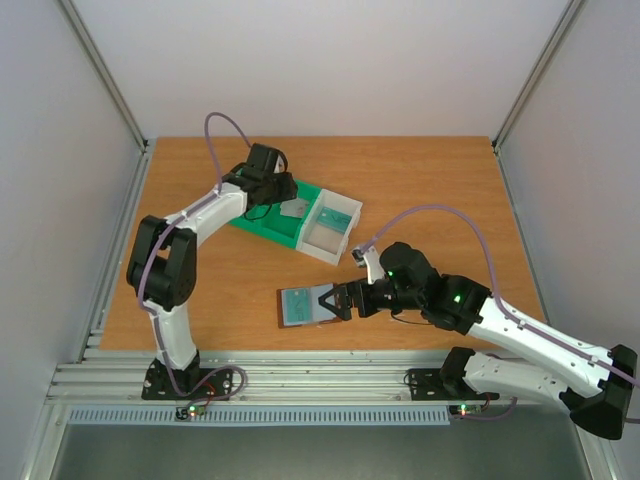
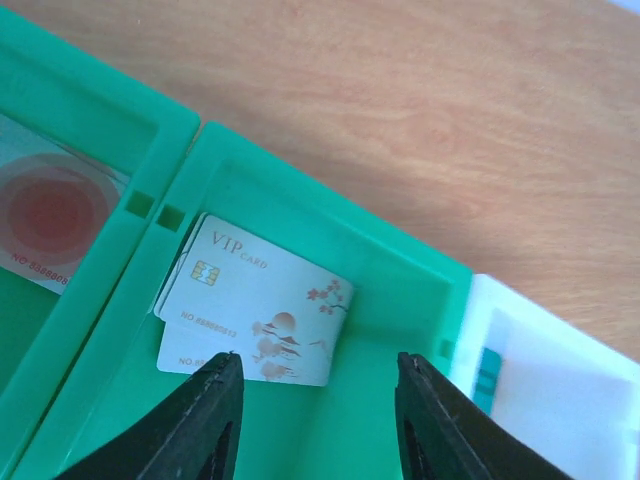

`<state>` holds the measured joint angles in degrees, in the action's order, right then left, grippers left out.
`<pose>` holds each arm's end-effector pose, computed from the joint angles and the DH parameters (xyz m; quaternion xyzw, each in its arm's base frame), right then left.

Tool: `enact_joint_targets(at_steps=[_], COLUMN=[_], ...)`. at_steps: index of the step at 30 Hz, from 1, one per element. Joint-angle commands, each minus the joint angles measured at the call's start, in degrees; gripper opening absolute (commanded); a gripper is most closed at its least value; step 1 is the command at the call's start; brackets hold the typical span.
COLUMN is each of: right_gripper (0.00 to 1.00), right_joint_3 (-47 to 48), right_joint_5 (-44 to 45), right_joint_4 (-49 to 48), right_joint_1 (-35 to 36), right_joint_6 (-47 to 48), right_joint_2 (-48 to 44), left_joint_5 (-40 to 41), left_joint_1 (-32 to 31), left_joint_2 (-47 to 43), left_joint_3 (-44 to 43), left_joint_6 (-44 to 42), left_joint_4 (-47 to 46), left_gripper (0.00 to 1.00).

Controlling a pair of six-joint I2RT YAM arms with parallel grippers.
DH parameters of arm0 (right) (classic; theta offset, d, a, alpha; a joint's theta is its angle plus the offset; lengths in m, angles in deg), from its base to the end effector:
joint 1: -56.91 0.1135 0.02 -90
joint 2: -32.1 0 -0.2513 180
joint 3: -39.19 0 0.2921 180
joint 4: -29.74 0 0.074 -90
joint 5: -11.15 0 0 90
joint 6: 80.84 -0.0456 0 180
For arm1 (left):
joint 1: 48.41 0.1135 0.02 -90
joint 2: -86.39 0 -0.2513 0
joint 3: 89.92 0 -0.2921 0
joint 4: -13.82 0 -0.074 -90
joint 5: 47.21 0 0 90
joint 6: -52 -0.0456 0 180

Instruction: Take the credit cards out of the card holder

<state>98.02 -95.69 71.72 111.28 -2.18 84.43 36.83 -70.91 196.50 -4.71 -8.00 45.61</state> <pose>0.1363 0.2129 0.2772 -0.3849 0.7935 0.3552 0.3100 0.4318 -0.1840 0.1849 -0.0418 0.9288 -0.2049 0.3061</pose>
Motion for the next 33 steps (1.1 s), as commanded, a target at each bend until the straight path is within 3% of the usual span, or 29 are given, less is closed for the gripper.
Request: enact_joint_targets(at_steps=[1, 10, 17, 25, 29, 33], right_gripper=[0.98, 0.99, 0.88, 0.37, 0.27, 0.23], right_joint_3=[0.06, 1.63, 3.04, 3.47, 3.38, 3.42], right_joint_5=[2.61, 6.43, 3.78, 3.78, 3.98, 4.69], right_joint_4=[1.68, 4.64, 3.03, -1.08, -3.59, -6.18], right_joint_1=[-0.14, -0.15, -0.14, -0.14, -0.14, -0.14], right_joint_6=[-2.07, -3.74, -4.23, -5.55, -7.28, -9.12], right_joint_2=[-1.56, -0.25, 7.02, 13.98, 18.73, 23.66], left_joint_5=[-0.91, -4.44, -10.56, -17.53, -20.67, -22.26], left_joint_1=[0.18, 0.18, 0.08, 0.01, -0.12, -0.43], left_joint_2=[-5.09, -15.38, -27.25, -37.07, -40.38, -42.62], left_joint_3=[-0.66, 2.92, 16.84, 29.21, 35.49, 40.82], left_joint_6=[-0.25, -1.02, -0.67, -0.44, 0.97, 2.96], left_joint_4=[0.9, 10.23, 10.26, 13.22, 10.78, 6.45], left_gripper=[0.45, 0.59, 0.76, 0.63, 0.51, 0.46])
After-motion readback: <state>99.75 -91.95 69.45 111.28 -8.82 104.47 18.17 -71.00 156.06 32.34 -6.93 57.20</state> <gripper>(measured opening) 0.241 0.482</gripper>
